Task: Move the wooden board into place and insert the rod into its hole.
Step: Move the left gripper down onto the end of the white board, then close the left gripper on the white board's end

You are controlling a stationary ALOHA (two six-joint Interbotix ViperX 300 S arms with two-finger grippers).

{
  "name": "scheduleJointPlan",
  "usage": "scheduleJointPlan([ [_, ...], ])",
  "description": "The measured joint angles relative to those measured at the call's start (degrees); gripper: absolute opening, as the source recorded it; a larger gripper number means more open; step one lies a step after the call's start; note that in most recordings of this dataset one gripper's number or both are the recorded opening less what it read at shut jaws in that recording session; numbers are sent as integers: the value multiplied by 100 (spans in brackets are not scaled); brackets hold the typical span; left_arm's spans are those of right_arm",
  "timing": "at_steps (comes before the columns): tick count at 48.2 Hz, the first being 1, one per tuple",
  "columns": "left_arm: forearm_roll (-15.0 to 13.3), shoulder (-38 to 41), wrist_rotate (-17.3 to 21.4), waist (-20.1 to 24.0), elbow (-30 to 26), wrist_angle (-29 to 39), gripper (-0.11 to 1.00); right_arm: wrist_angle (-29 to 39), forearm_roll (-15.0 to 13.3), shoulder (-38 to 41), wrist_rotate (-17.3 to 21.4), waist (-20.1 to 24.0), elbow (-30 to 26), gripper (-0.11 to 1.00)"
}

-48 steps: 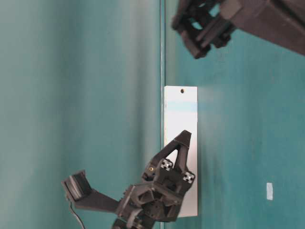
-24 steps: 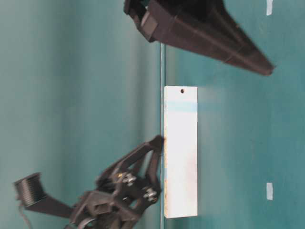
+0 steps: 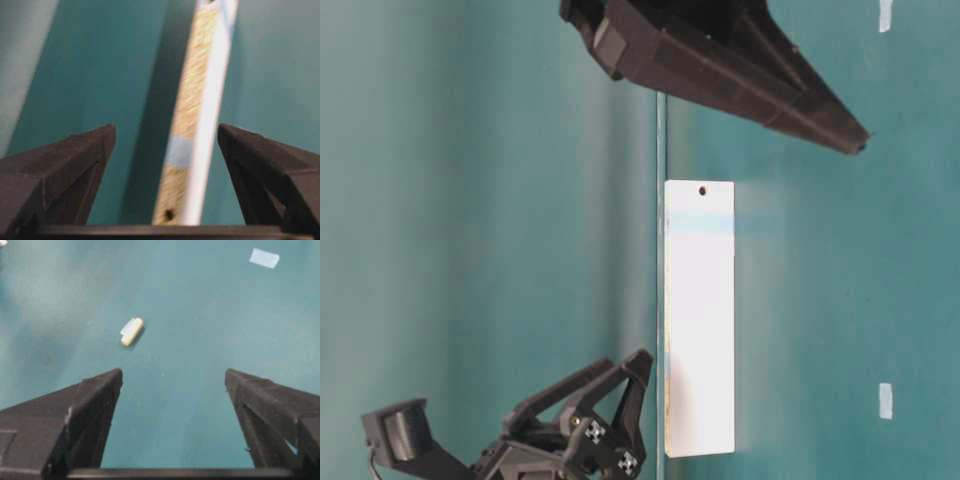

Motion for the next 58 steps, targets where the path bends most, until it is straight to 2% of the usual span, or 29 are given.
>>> scheduleJointPlan([
  [6,0,123,185,176,0,0,91,18,0,-9,0,0,0,94],
  [12,0,369,193,185,-26,0,91,70,0,-9,0,0,0,94],
  [33,9,1266,193,-44,-510,-44,91,211,0,-9,0,-18,0,94],
  [49,0,1512,193,-62,-615,-70,90,290,0,-9,0,-26,-35,94],
  [53,0,1538,193,-70,-633,-70,81,308,0,-18,0,-35,-44,94],
  [56,9,1556,193,-79,-633,-79,67,316,0,-9,0,-35,-44,94],
  [58,9,1573,185,-88,-633,-88,54,316,0,-18,0,-35,-53,94],
])
